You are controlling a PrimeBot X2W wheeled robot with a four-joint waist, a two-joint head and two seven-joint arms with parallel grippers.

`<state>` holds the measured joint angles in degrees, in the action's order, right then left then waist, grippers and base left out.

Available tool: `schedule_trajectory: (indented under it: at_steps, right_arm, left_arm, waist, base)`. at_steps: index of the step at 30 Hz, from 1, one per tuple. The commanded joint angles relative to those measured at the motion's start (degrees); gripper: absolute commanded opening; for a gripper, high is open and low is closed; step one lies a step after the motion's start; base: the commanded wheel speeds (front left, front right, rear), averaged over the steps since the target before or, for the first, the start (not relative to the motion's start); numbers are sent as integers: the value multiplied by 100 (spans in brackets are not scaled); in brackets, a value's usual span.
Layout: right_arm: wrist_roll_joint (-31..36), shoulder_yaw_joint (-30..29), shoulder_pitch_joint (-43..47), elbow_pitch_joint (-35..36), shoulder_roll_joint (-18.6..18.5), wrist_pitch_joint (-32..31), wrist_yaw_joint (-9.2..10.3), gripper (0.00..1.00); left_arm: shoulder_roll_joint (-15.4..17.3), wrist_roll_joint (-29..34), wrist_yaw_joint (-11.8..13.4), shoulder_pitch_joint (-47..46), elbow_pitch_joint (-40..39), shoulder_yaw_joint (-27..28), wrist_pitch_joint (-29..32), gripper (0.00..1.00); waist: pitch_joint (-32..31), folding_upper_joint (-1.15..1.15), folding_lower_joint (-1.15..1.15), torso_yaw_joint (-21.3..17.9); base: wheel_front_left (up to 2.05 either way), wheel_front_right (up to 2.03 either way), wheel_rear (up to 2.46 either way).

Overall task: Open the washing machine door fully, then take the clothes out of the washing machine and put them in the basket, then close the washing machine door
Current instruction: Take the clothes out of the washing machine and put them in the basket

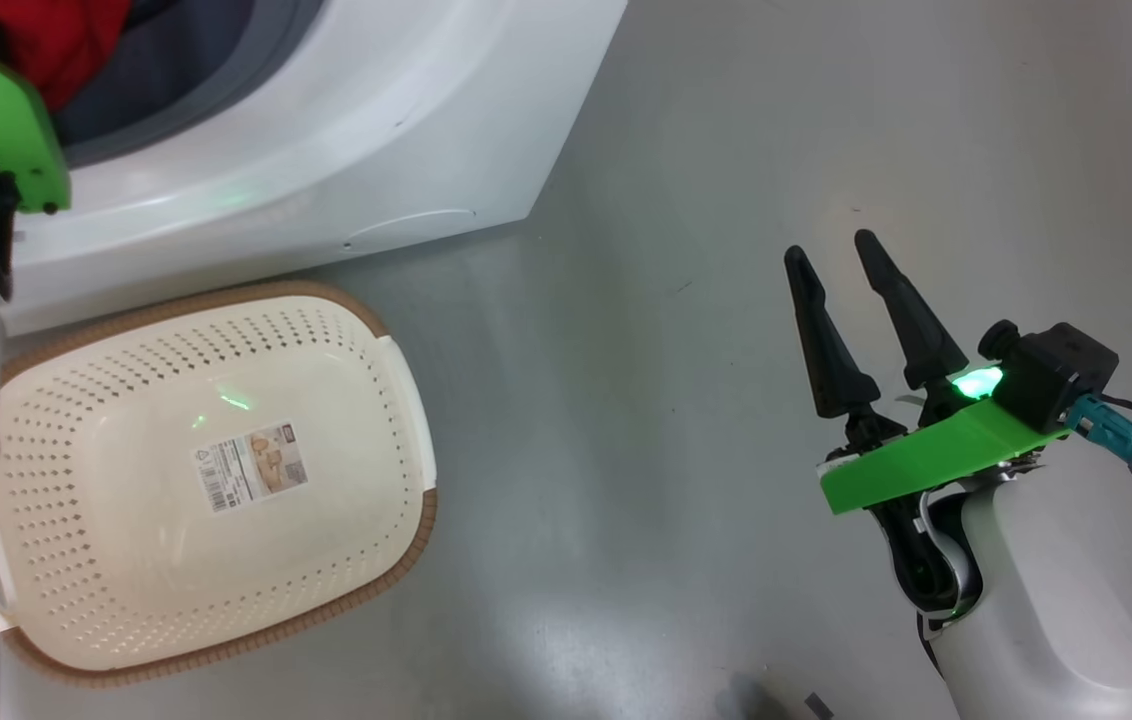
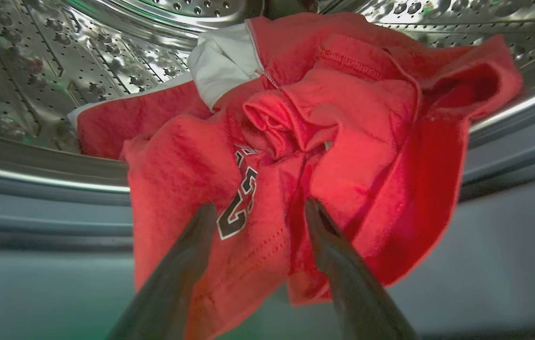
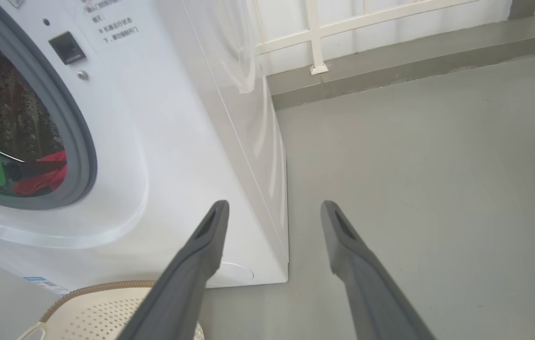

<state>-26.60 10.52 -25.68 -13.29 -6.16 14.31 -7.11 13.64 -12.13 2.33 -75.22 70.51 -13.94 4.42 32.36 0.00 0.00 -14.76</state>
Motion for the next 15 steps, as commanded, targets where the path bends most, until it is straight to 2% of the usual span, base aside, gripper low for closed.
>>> schedule_trajectory:
  at_steps: [1,3,4,5,6,7,8,15]
  right_arm:
    - [70,109,16,145,31,69,-37,100]
    - [71,107,13,149,42,69,-37,100]
    - [71,106,13,150,46,69,-37,100]
    - [72,105,12,150,50,69,-37,100]
    - [72,104,12,150,53,69,-37,100]
    - [73,103,11,149,57,69,-37,100]
    - [74,103,9,149,61,69,-37,100]
    - [83,92,-11,127,87,69,-37,100]
  left_arm:
    - [275,55,68,-167,-96,32,-1,100]
    - [300,38,65,-201,-39,26,10,100]
    - [310,34,64,-215,-15,19,17,84]
    - [318,26,64,-228,9,14,27,51]
    - [324,22,67,-240,31,6,41,35]
    - [329,17,67,-251,49,-1,42,14]
    - [331,13,61,-259,66,-10,48,0]
    - [307,-29,16,-274,147,-71,2,0]
  waist:
    - [21,0,0,-23]
    - [34,0,0,-43]
    - [41,0,0,-51]
    - [48,0,0,-56]
    - [53,0,0,-60]
    - [58,0,0,-63]
    - [62,0,0,-67]
    - [65,0,0,-50]
  base:
    - [0,0,0]
    - [0,0,0]
    - [0,0,0]
    - [0,0,0]
    - [0,0,0]
    - [0,0,0]
    - [0,0,0]
    - [0,0,0]
